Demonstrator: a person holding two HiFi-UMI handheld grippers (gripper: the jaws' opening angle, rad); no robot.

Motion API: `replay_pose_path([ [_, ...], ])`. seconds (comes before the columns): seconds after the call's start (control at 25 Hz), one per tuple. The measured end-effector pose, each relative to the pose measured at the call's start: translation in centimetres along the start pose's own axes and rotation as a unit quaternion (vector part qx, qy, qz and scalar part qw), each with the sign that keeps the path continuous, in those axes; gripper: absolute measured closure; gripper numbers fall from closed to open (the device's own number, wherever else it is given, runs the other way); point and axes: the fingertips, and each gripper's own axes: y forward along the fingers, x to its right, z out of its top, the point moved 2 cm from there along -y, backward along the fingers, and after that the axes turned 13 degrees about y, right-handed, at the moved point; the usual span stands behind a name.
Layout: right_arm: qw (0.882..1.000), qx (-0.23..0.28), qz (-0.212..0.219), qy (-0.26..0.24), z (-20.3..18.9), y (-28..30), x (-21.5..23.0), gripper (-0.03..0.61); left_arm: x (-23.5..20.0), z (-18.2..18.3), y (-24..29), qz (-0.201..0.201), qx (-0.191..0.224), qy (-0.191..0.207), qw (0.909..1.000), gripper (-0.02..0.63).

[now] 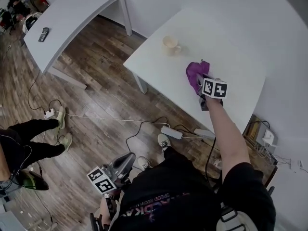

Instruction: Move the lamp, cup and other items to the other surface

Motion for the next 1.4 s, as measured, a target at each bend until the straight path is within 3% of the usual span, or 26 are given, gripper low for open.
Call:
replay_pose_path([
  [0.52,0.997,0.066,0.034,0.016,0.3,-8.1,-1.5,0.525,1.4,-0.2,-0.1,-0.05,-0.026,0.008,0.9984,0.612],
  [0.92,0.989,0.124,0.071,0.031,-2.5,-15.0,-4.5,0.525,2.4,-1.6,-2.9,-0.075,-0.043,0.019,0.9961,0.612],
  [1.4,0.979,0.183,0.082,0.047,-6.9,-24.9,-7.6,0.525,5.3,-1.2,-5.1,-0.145,-0.045,0.05,0.9871,0.612],
])
